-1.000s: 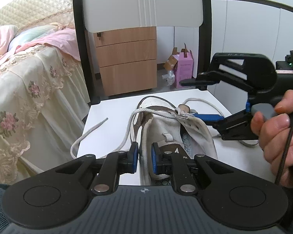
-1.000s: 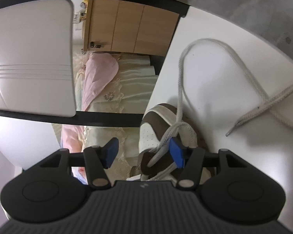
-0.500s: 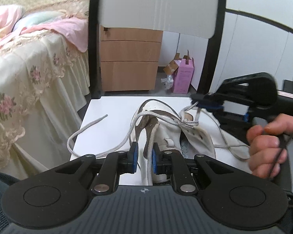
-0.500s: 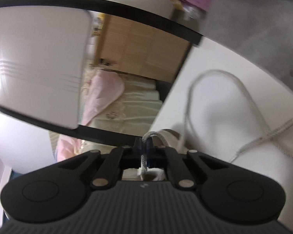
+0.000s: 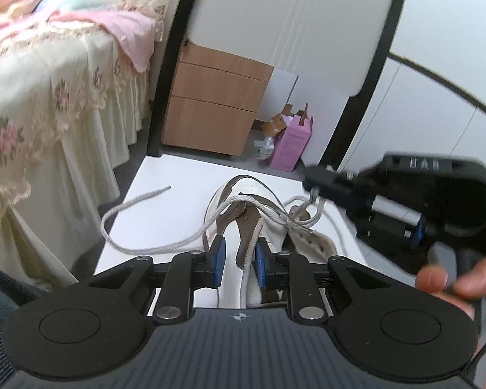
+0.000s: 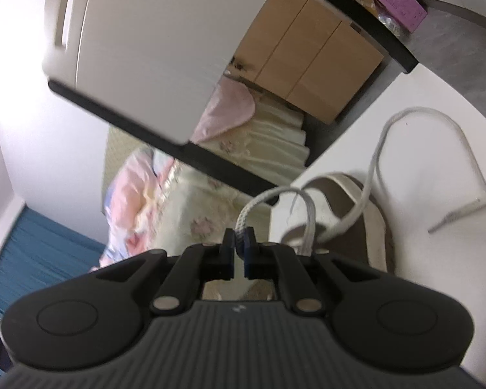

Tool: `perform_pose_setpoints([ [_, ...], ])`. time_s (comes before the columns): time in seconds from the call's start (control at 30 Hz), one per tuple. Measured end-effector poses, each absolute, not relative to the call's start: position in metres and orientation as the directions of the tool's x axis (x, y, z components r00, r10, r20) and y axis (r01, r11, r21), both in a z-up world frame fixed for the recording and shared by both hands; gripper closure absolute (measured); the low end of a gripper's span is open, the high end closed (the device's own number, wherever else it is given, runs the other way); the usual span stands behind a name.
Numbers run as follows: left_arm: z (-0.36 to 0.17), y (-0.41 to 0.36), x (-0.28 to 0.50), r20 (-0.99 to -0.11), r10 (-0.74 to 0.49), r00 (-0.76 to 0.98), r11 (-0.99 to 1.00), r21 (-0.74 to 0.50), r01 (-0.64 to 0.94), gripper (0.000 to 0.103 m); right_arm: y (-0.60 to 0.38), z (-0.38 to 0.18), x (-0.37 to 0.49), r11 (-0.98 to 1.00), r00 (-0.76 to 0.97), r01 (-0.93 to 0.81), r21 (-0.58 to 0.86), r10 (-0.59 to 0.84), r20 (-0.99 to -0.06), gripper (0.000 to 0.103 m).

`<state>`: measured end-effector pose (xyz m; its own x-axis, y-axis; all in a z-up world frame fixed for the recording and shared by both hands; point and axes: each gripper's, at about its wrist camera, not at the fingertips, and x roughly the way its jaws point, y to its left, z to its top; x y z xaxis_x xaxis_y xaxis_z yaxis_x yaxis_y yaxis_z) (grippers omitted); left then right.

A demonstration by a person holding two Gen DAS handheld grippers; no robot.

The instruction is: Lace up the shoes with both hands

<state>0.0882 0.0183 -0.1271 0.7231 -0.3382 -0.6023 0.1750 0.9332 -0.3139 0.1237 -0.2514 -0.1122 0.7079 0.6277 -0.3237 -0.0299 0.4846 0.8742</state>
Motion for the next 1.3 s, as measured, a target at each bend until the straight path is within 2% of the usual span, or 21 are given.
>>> perform_pose_setpoints([
  [0.2, -0.126, 0.036, 0.089, -0.588, -0.401, 0.703, 0.89, -0.433, 0.145, 0.078, -0.25, -0.109, 0.103, 0.548, 0.69, -0.005, 0.836, 0.607, -0.394, 0.092],
  [0.4, -0.125, 0.046, 0.094, -0.557, -0.442, 0.703, 0.842, -0.528, 0.111, 0.077, -0.252, -0.097, 0.082, 0.589, 0.694, -0.022, 0.807, 0.591, -0.412, 0.092],
  [0.57, -0.134, 0.06, 0.102, -0.529, -0.504, 0.682, 0.755, -0.653, 0.052, 0.076, -0.257, -0.078, 0.078, 0.556, 0.707, -0.064, 0.829, 0.611, -0.355, 0.089],
  [0.6, -0.137, 0.063, 0.104, -0.519, -0.522, 0.677, 0.732, -0.68, 0.043, 0.074, -0.259, -0.075, 0.079, 0.542, 0.715, -0.07, 0.838, 0.613, -0.337, 0.083],
  [0.63, -0.139, 0.066, 0.106, -0.509, -0.539, 0.671, 0.708, -0.706, 0.033, 0.067, -0.263, -0.072, 0.079, 0.528, 0.726, -0.074, 0.846, 0.61, -0.316, 0.077],
  [0.67, -0.141, 0.067, 0.108, -0.498, -0.552, 0.669, 0.69, -0.723, 0.031, 0.062, -0.267, -0.069, 0.079, 0.513, 0.74, -0.079, 0.855, 0.605, -0.295, 0.075],
  [0.73, -0.142, 0.066, 0.112, -0.475, -0.572, 0.669, 0.669, -0.742, 0.044, 0.06, -0.28, -0.071, 0.081, 0.471, 0.768, -0.064, 0.88, 0.586, -0.258, 0.072],
  [0.8, -0.143, 0.063, 0.118, -0.461, -0.59, 0.662, 0.658, -0.75, 0.064, 0.053, -0.292, -0.076, 0.084, 0.429, 0.793, -0.031, 0.903, 0.56, -0.239, 0.072],
  [0.9, -0.151, 0.065, 0.131, -0.445, -0.612, 0.653, 0.616, -0.786, 0.042, 0.05, -0.305, -0.091, 0.097, 0.398, 0.805, 0.076, 0.914, 0.516, -0.292, 0.072],
  [1.07, -0.175, 0.081, 0.151, -0.422, -0.633, 0.649, 0.494, -0.866, -0.081, 0.049, -0.314, -0.125, 0.119, 0.35, 0.798, 0.2, 0.915, 0.484, -0.359, 0.071],
  [1.17, -0.181, 0.083, 0.159, -0.389, -0.65, 0.653, 0.441, -0.893, -0.092, 0.044, -0.312, -0.137, 0.129, 0.348, 0.771, 0.288, 0.892, 0.469, -0.432, 0.07],
  [1.3, -0.191, 0.08, 0.167, -0.399, -0.648, 0.649, 0.418, -0.898, -0.135, 0.044, -0.306, -0.141, 0.138, 0.319, 0.77, 0.295, 0.901, 0.479, -0.421, 0.065],
])
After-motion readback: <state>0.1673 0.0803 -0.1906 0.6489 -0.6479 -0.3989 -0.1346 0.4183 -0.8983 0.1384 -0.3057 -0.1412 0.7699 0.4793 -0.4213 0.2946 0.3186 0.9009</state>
